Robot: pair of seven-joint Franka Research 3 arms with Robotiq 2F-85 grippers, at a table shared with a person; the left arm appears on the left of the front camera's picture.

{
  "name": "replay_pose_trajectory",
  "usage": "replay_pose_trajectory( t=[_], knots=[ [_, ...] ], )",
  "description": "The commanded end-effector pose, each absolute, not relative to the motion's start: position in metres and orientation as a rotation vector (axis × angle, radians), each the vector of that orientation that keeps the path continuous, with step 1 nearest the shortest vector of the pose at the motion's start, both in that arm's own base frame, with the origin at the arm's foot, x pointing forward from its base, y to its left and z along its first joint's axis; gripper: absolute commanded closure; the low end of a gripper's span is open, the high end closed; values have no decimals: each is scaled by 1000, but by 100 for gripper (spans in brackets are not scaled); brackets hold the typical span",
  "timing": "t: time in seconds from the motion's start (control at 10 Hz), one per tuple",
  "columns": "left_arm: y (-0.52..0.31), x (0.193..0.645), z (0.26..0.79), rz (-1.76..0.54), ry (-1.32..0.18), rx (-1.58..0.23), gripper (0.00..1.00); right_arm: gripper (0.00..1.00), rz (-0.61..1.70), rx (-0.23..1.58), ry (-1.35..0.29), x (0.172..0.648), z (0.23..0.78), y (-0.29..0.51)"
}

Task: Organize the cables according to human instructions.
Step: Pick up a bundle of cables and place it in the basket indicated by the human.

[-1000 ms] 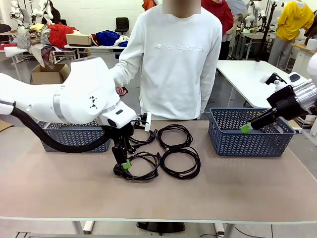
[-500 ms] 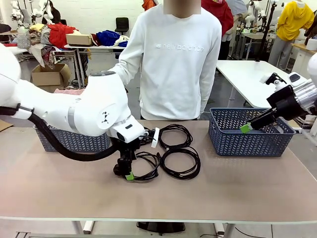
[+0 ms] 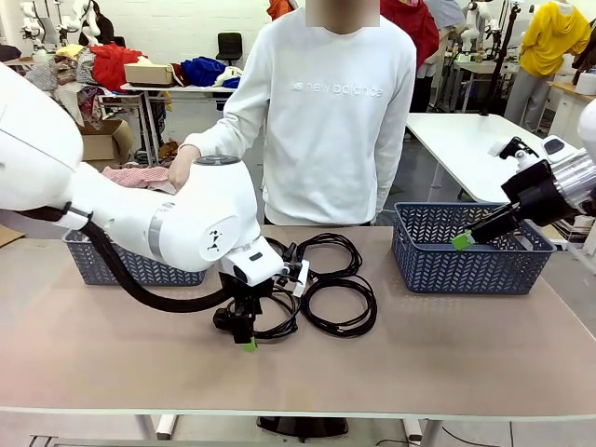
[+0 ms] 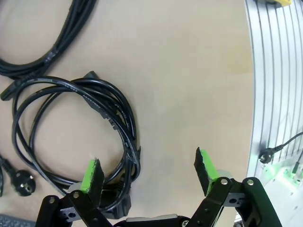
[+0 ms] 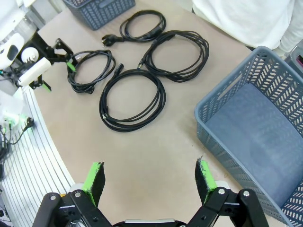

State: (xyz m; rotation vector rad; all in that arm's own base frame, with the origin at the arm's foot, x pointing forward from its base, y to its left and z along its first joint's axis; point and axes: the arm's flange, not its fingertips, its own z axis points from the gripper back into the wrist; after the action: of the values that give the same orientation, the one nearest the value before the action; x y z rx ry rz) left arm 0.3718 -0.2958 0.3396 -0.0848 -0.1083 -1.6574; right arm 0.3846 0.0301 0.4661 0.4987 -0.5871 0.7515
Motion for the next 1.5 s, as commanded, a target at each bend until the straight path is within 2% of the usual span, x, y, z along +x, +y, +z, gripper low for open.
replay_pose_trajectory(
  t=[0.0, 0.9, 1.0, 1.1, 1.2, 1.3, 1.4],
  knots=[
    [-302, 379, 334, -1646, -101, -53, 0, 0, 772, 517, -611, 388, 466, 28],
    [-304, 388, 313, -1635, -54, -26, 0, 0, 772, 517, -611, 388, 466, 28],
    [-304, 389, 312, -1636, -57, -22, 13, 0, 772, 517, -611, 388, 466, 28],
    [-304, 389, 312, -1636, -56, -21, 17, 0, 772, 517, -611, 388, 466, 28],
    [-304, 390, 313, -1634, -57, -20, 31, 0, 772, 517, -611, 388, 466, 28],
    [-303, 390, 312, -1633, -58, -21, 35, 0, 772, 517, -611, 388, 466, 28],
    [-303, 390, 312, -1632, -56, -20, 48, 0, 772, 517, -611, 388, 466, 28]
  ],
)
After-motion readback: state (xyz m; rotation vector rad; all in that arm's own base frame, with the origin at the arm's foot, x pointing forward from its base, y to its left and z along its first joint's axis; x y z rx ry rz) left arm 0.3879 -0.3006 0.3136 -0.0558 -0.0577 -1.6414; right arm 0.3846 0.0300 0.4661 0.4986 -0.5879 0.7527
